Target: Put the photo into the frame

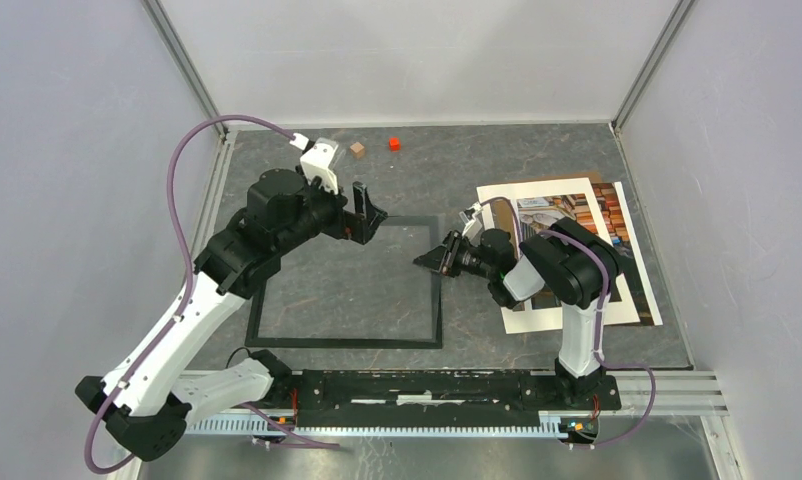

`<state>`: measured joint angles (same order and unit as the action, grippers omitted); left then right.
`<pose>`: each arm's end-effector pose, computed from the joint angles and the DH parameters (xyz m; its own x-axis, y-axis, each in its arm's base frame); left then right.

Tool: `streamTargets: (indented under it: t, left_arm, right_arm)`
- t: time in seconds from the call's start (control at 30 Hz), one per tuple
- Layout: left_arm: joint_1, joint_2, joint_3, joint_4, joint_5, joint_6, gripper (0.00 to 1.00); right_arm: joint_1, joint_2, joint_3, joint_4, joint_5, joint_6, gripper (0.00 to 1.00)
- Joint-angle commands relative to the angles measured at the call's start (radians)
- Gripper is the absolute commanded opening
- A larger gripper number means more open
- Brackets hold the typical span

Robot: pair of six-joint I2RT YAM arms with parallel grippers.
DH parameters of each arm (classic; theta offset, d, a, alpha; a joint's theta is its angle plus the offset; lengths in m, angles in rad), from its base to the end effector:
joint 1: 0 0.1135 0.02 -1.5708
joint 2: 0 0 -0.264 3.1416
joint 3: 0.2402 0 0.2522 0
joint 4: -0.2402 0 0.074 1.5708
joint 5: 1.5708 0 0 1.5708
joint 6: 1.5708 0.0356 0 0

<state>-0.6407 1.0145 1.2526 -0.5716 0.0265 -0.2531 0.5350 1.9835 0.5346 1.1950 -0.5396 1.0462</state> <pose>0.1662 -0.1251 0.4179 -0.4087 -0.0075 -0.9126 0.5322 0.8104 -0.2450 0.2629 0.1771 0.0932 -0.8571 0.3552 -0.3731 -0.2463 0.3535 0.9024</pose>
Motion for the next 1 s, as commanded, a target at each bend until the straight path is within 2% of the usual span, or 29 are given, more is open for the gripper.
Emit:
streamTargets:
  t: [0.0,0.1,0.3,0.5,0.7,0.97]
  left_arm:
    - [0.002,-0.036,-0.041,0.001,-0.111,-0.009,1.0]
    - [0.014,-0.015,-0.053,-0.084,-0.245,-0.053,1.0]
    - [0.107,-0.028,-0.065,-0.166,-0.258,-0.145,1.0]
    - [0.108,-0.086,-0.003,-0.109,-0.086,-0.197,1.0]
    - [0.108,-0.129,0.121,-0.061,0.076,-0.196,1.0]
    - [0.108,-0.209,0.173,-0.055,0.117,-0.148,1.0]
  right_arm:
    - [0.006,-0.028,0.022,-0.004,0.056,-0.06,0.18]
    - [0.006,-0.044,0.046,-0.095,0.056,-0.126,0.01]
    - [-0.01,-0.07,0.091,-0.127,-0.014,-0.116,0.0]
    - [-0.009,-0.219,0.104,-0.161,-0.045,-0.074,0.0]
    - [0.018,-0.375,0.15,-0.307,-0.012,-0.09,0.0]
    - [0.138,-0.401,0.397,-0.48,0.03,-0.081,0.0]
